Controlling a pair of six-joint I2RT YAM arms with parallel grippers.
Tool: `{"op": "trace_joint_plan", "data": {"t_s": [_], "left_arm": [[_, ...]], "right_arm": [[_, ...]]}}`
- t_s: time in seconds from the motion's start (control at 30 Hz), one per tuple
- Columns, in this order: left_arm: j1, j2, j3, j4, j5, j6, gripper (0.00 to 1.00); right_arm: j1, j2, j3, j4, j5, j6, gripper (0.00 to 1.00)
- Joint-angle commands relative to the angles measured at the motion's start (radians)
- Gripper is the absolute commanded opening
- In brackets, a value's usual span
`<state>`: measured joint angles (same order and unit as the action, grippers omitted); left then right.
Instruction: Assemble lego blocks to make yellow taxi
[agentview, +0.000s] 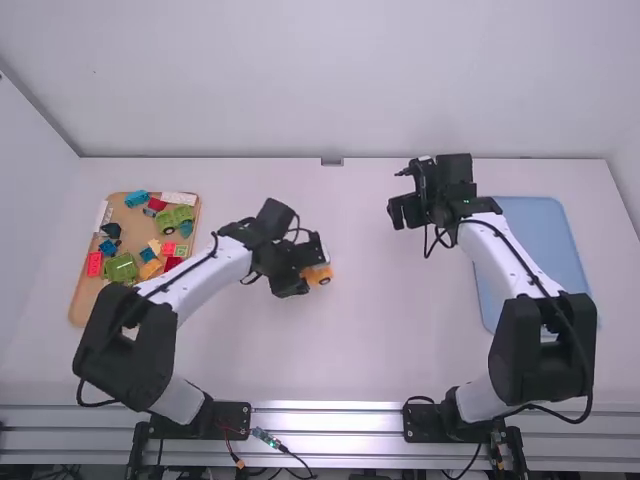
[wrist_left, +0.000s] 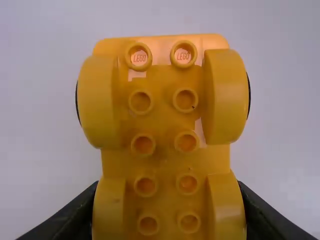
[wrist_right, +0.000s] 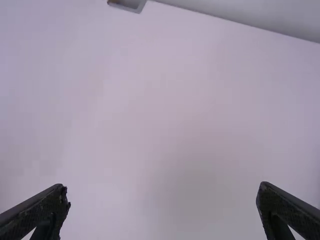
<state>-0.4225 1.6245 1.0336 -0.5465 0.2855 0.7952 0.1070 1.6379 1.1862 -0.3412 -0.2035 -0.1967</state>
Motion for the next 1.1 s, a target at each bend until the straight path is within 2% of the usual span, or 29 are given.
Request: {"op": "trace_joint_plan", "data": {"t_s": [0.0,0.17,0.33,0.43,0.47,0.77,0.8,0.83,0.87,0.9,0.93,0.97,1.07], "left_arm": [[-0.042,0.052,-0.014,0.018,-0.041,0.121,0.05],[-0.084,0.147,-0.023,0.103,-0.041,0.144,0.11],[-0.089,0.183,-0.019,0.101,-0.035,0.185,0.11],[-0.09,0.185,-0.024,0.109,-0.04,0.192,0.24],[-0.09,0.185,-0.026,0.109,-0.039,0.196,0.26],[-0.092,0.185,-0.117,0.186,-0.037,0.224,0.24],[-0.089,0.185,-0.129,0.207,-0.044,0.214,0.29],[-0.086,0.185,-0.134,0.213,-0.043,0.211,0.39],[-0.089,0.185,-0.14,0.231,-0.043,0.19,0.65],[-0.09,0.185,-0.14,0.233,-0.043,0.186,0.68],[-0.09,0.185,-0.142,0.243,-0.044,0.164,0.75],[-0.084,0.185,-0.141,0.251,-0.045,0.152,0.99],[-0.083,0.184,-0.121,0.241,-0.076,0.152,0.99]], "right_arm": [[-0.022,0.0,0.032,-0.012,-0.006,-0.018,0.99],[-0.069,-0.002,0.032,-0.016,-0.011,-0.017,0.99],[-0.098,-0.007,0.032,-0.027,-0.092,-0.049,0.99],[-0.116,-0.007,0.031,-0.037,-0.178,-0.099,0.99],[-0.117,-0.007,0.031,-0.037,-0.185,-0.1,0.99],[-0.124,-0.007,0.031,-0.042,-0.2,-0.1,0.99],[-0.121,-0.007,0.031,-0.042,-0.2,-0.101,0.99],[-0.116,-0.007,0.031,-0.042,-0.2,-0.1,0.99],[-0.112,-0.007,0.031,-0.041,-0.198,-0.1,0.99],[-0.112,-0.007,0.031,-0.041,-0.196,-0.1,0.99],[-0.112,-0.007,0.031,-0.042,-0.193,-0.1,0.99],[-0.112,-0.007,0.031,-0.042,-0.193,-0.1,0.99],[-0.112,-0.007,0.031,-0.042,-0.194,-0.1,0.99]]}}
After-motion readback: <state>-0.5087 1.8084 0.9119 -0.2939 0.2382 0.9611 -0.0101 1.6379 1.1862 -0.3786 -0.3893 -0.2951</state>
